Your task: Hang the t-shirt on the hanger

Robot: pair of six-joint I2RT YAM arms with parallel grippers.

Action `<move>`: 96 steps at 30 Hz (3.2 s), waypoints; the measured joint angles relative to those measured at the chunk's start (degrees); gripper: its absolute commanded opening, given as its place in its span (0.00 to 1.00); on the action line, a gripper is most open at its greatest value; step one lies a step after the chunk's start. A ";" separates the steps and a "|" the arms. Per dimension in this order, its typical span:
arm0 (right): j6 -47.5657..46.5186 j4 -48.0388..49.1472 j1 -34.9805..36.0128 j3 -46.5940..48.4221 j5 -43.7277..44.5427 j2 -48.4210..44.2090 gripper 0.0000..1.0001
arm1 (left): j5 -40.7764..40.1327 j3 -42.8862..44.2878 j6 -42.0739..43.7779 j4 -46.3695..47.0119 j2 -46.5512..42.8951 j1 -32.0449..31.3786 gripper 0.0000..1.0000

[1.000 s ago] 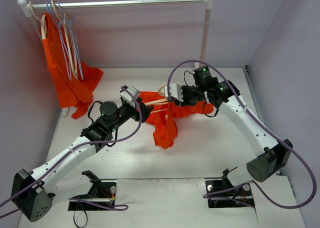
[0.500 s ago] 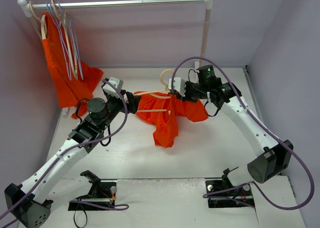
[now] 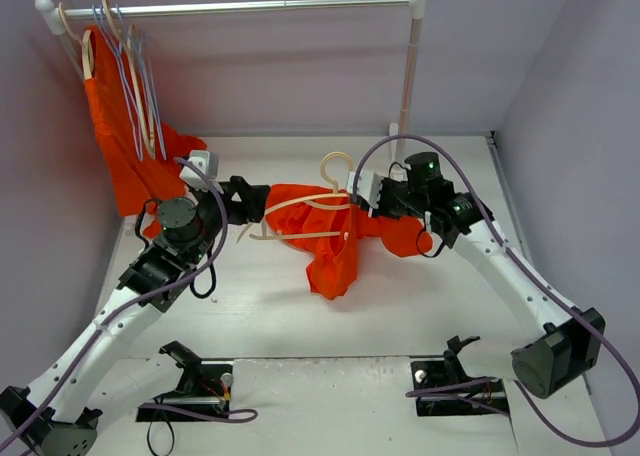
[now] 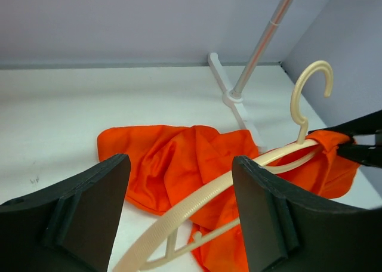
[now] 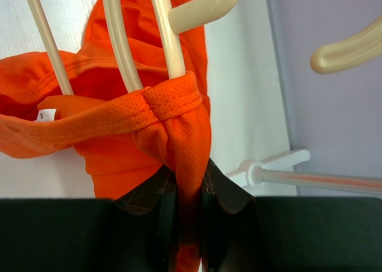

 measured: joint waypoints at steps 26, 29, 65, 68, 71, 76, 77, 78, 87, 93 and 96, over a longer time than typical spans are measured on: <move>7.82 29.79 4.96 -17.84 20.33 -11.15 0.00 | -10.45 -5.97 -32.46 -1.31 16.57 -23.58 0.68; 8.26 30.67 5.81 -18.53 21.11 -11.15 0.00 | -13.62 -3.21 -33.68 -0.72 21.90 -24.98 0.68; 10.16 30.95 6.51 -21.44 24.20 -15.82 0.00 | -24.41 1.22 -37.77 -3.34 35.32 -22.60 0.19; 10.14 30.27 6.60 -21.44 24.37 -15.91 0.00 | -22.88 -1.36 -36.89 -4.26 30.60 -18.64 0.15; 10.16 29.75 6.88 -21.46 24.39 -15.91 0.00 | -20.41 -2.51 -34.95 -4.59 26.32 -13.68 0.11; 10.19 29.57 7.06 -21.46 24.35 -15.93 0.00 | -12.02 -2.58 -30.16 -4.68 21.64 -5.09 0.09; 10.19 29.57 7.21 -21.46 24.30 -15.93 0.00 | -9.81 -2.36 -29.31 -4.90 21.33 -3.13 0.09; 10.16 29.57 7.30 -21.46 24.24 -15.93 0.00 | -7.50 -2.10 -28.59 -5.05 21.27 -1.22 0.09; 10.88 31.54 7.63 -21.46 25.22 -15.98 0.00 | 14.75 3.89 -23.61 -11.61 22.62 14.03 0.09; 9.38 30.01 8.35 -22.18 25.38 -16.06 0.00 | 24.33 8.66 -21.24 -16.00 22.58 23.23 0.09; 8.79 30.08 8.37 -22.34 25.31 -16.15 0.00 | 27.89 12.72 -19.47 -19.32 23.43 26.03 0.09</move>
